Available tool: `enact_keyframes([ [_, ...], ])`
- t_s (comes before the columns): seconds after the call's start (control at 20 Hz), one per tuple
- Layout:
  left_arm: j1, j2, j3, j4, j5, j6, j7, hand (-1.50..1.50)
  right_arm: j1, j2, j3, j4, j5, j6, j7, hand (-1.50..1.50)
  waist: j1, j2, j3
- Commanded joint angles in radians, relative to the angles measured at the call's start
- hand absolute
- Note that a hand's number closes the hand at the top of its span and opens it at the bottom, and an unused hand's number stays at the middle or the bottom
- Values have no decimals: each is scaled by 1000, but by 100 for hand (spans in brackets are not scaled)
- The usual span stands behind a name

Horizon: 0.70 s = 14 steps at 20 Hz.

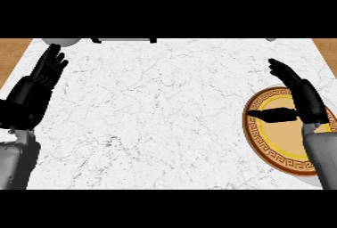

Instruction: Pick the can from the plate and place it in the plate

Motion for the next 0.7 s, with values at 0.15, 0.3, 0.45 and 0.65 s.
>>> enact_keyframes([
  [0.15,51,-11,6,8,-8,-29,-53,0,28,-106,-216,-3,-205,134,8,-150,-5,-1,0],
  [0.3,38,-52,-13,15,-39,9,-55,0,96,-151,-292,37,-258,194,-65,-150,-10,0,0],
  [0.45,-29,-19,13,-48,-6,8,88,0,125,-221,-378,125,-326,293,-109,-150,-6,-1,1],
  [0.65,19,-46,-1,-45,-33,8,13,0,124,-326,-461,315,-348,444,-275,-150,4,2,1],
])
